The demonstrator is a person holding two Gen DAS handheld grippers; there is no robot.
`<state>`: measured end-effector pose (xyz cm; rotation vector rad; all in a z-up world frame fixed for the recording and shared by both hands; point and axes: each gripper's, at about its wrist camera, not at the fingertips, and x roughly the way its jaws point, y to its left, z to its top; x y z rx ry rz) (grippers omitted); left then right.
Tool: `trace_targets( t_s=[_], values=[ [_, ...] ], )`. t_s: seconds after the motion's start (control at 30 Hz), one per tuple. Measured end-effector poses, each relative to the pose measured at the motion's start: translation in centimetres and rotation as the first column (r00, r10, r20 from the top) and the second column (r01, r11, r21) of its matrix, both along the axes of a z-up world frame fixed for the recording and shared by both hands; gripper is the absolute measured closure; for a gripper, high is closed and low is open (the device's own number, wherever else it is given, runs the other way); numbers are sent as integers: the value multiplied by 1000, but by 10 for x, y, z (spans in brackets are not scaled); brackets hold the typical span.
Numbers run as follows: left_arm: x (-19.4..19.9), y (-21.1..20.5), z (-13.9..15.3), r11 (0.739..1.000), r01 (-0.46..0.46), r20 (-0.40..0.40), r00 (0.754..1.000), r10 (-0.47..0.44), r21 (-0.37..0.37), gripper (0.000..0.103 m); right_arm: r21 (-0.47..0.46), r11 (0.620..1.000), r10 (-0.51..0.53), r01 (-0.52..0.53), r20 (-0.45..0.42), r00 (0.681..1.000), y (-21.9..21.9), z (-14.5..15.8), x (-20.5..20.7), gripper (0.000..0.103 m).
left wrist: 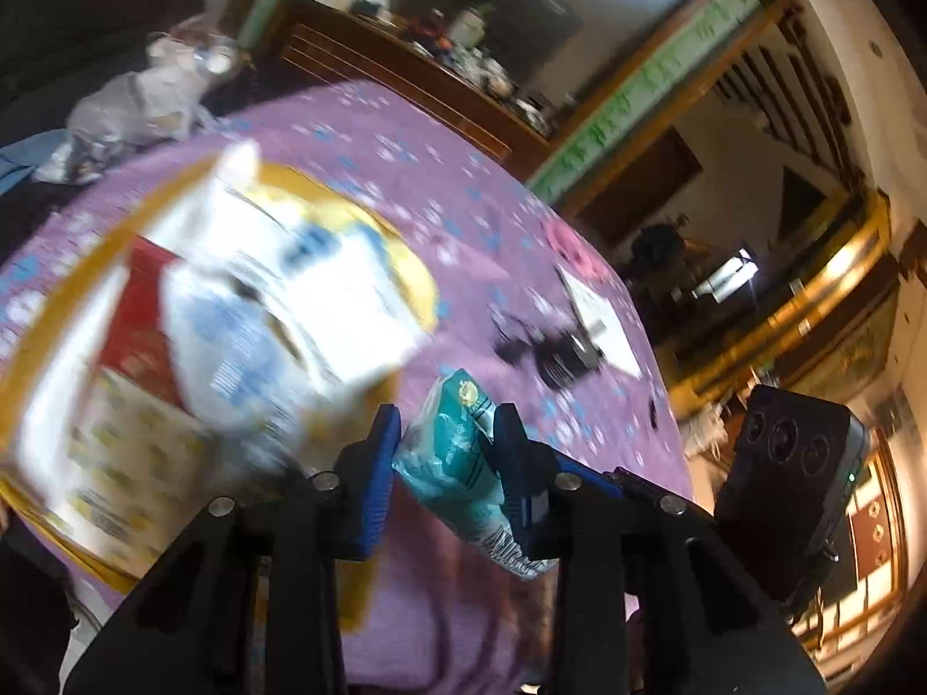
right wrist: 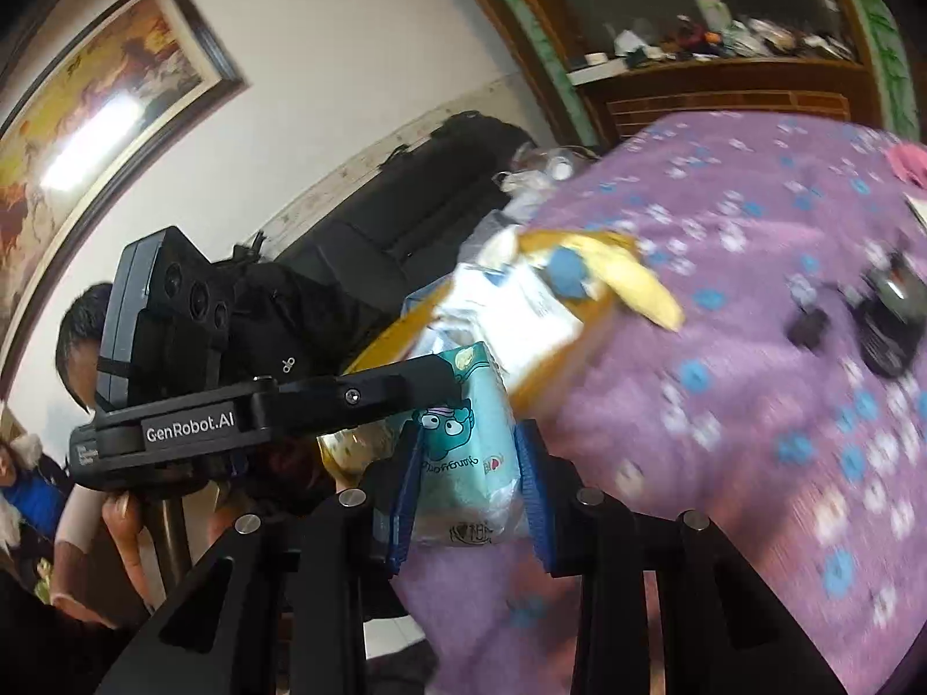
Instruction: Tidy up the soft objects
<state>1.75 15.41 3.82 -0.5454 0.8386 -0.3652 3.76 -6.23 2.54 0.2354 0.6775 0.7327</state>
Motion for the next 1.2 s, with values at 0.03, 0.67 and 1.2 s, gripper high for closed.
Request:
trace_targets(
  t_s=[0.03, 0.67, 1.2],
  values=[
    [5, 9, 1, 1000, -23, 3, 1000, 23, 2, 72, -12, 1000, 12, -12, 10, 1000, 11, 2, 9, 71],
    [45, 36, -11, 909, -250, 18, 966, 259, 333, 27, -166, 978, -105, 124, 123, 987, 117, -2, 70, 17],
    [-17, 29, -6, 834, -252, -27, 953, 303, 492, 25, -133, 948, -290, 288, 9, 957, 100, -19, -2, 10]
  ],
)
